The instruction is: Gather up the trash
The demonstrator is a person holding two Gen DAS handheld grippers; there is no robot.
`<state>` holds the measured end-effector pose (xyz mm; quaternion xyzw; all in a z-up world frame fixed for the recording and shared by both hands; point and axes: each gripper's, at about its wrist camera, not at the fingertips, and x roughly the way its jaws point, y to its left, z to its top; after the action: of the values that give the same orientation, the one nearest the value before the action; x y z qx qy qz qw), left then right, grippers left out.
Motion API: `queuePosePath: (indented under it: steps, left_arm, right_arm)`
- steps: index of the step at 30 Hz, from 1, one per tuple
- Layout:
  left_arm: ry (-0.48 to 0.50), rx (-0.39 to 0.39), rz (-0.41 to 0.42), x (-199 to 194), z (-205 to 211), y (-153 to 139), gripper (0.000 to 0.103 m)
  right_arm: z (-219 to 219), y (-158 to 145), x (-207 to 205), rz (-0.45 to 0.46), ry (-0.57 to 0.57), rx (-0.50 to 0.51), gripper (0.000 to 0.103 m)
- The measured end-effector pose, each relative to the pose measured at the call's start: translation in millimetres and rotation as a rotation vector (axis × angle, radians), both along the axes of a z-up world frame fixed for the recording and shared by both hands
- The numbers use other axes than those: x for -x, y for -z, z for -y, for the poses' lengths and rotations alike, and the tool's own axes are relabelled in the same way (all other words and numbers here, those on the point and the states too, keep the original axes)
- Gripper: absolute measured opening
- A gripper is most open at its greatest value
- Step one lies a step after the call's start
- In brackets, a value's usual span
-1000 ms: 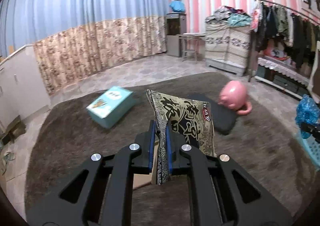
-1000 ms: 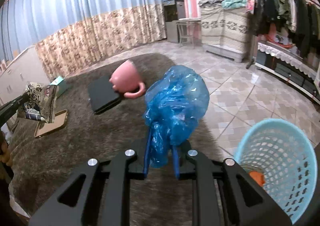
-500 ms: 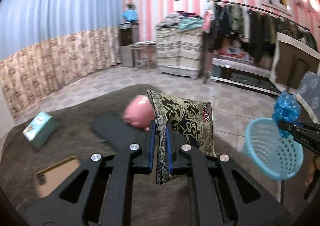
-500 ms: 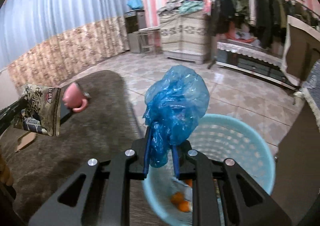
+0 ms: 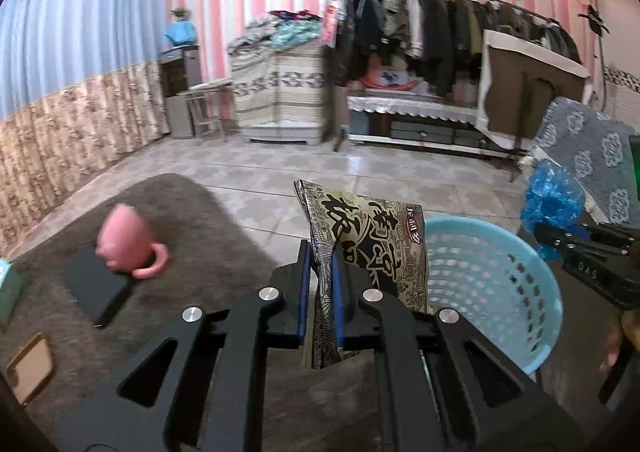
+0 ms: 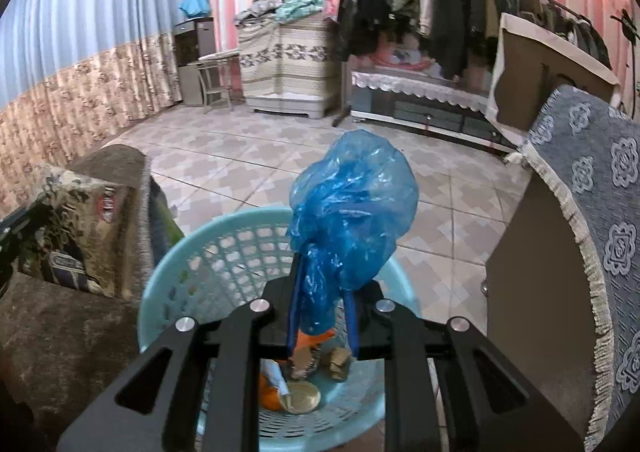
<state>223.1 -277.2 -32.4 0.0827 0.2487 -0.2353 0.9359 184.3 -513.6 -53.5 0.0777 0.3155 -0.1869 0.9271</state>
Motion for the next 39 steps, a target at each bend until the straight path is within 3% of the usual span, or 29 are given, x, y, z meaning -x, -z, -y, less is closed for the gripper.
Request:
queuePosePath:
  steps: [3,6,8,10,13,17,24,27,28,31,34,39]
  left_arm:
    - [0.052,-0.020,-0.005,1.5,30.8,10.0,0.009]
    - [0.094,-0.056,-0.021,0.9,53.0,20.1,0.020]
    - [0.090,-0.078,-0.015,1.6,60.5,23.0,0.054]
    - [0.065,-0.071,0.010,1.2,56.4,20.6,0.065]
    - [0.030,-0.077,0.012,-2.3,47.6,19.7,0.071]
    - [-0.062,-0.075,0.035,-8.9,17.8,12.8,0.089]
    - [-0.173,-0.044,0.052,-9.0,-37.8,-4.1,0.097]
    - [-0.210,-0.042,0.057,0.8,-63.5,-8.0,0.097]
    - [-0.232,-0.040,0.060,6.3,-76.4,-10.1,0.097]
    - [-0.272,-0.030,0.054,20.1,-103.9,-16.6,0.097]
    - [-0.335,-0.022,0.063,39.2,-138.8,-22.1,0.098]
    - [-0.419,-0.028,0.063,71.5,-194.7,-24.6,0.098]
  right_arm:
    - [10.5,1.2,4.1,0.014,0.020,-0.028,0.019]
    - [20.1,5.6,7.8,0.017,0.036,-0.051,0.019]
    - [25.6,9.6,8.9,0.016,0.046,-0.067,0.019]
    - [27.7,11.3,8.5,0.018,0.046,-0.074,0.019]
    - [26.8,12.0,6.9,0.017,0.039,-0.076,0.019]
    - [21.9,14.8,4.5,0.008,0.022,-0.072,0.019]
    - [-1.6,19.4,-9.1,0.000,-0.044,-0.066,0.022]
    - [-12.7,17.6,-11.9,0.008,-0.054,-0.045,0.060]
    - [-15.5,16.3,-11.5,0.017,-0.061,-0.042,0.066]
    - [-24.6,12.8,-8.7,0.025,-0.065,-0.016,0.071]
    - [-35.7,4.6,2.2,0.062,-0.053,0.020,0.094]
    - [-72.8,-16.4,18.7,0.125,-0.127,-0.003,0.098]
